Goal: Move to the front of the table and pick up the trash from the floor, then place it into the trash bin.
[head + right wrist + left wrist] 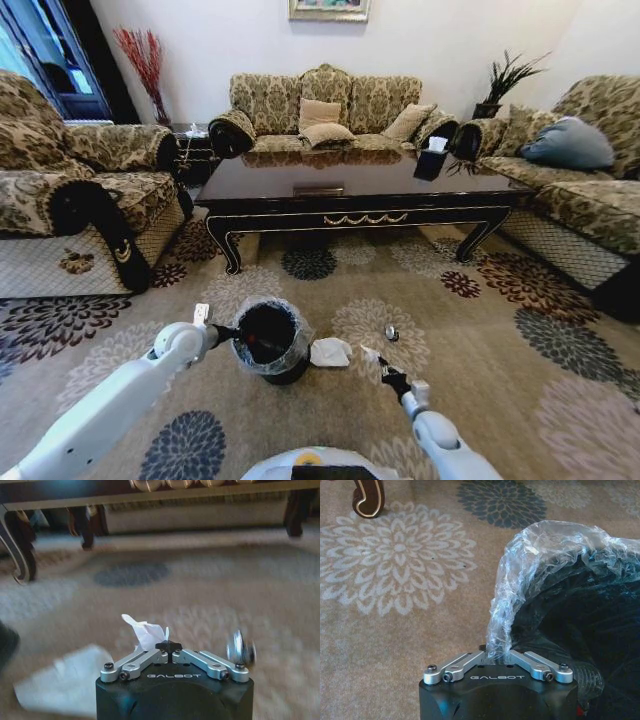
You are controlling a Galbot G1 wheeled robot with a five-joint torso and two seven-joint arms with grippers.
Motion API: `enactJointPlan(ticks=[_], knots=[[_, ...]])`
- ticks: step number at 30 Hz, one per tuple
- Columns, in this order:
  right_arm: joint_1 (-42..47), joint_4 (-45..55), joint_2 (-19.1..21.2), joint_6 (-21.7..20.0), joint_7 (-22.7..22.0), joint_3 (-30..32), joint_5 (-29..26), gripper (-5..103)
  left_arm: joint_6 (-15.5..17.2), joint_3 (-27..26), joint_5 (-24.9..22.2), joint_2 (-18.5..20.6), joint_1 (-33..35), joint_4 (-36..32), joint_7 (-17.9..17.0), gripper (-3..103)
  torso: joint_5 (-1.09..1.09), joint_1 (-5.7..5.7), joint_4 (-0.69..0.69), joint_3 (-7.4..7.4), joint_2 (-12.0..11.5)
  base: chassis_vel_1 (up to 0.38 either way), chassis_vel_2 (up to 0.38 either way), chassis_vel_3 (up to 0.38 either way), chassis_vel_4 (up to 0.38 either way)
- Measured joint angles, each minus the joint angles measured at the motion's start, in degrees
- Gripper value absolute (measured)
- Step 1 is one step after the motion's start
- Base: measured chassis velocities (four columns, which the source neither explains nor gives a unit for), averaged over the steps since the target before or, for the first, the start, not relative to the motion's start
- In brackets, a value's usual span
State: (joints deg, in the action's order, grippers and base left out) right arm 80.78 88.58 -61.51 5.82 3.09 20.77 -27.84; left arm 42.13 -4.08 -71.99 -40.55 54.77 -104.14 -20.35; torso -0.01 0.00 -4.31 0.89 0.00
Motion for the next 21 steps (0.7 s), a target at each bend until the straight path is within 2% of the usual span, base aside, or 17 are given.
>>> enactJointPlan(ticks=[6,15,16,21], knots=[[3.7,11.3,1.7,1.0,-0.4,1.3,2.3,0,0.0,0.9,-0.6,0.1,0.0,-1.8,-1.0,0,0.01,0.0,-0.01,0.0,0.0,0.0,0.0,0.0,0.0],[11.6,30.2,2.5,2.6,0.0,2.6,12.7,0,0.0,2.8,-2.0,-1.5,-0.6,-2.7,-2.9,0,0.0,0.0,0.02,0.0,0.0,0.0,0.0,0.0,0.0],[11.6,30.2,2.5,2.6,0.0,2.6,12.7,0,0.0,2.8,-2.0,-1.5,-0.6,-2.7,-2.9,0,0.0,0.0,0.02,0.0,0.0,0.0,0.0,0.0,0.0],[17.6,37.1,2.2,4.0,1.2,0.8,19.6,0,0.0,5.6,-2.9,-2.3,-2.4,-3.9,-3.8,0,0.01,0.0,-0.02,-0.01,0.0,0.0,0.0,0.0,0.0]])
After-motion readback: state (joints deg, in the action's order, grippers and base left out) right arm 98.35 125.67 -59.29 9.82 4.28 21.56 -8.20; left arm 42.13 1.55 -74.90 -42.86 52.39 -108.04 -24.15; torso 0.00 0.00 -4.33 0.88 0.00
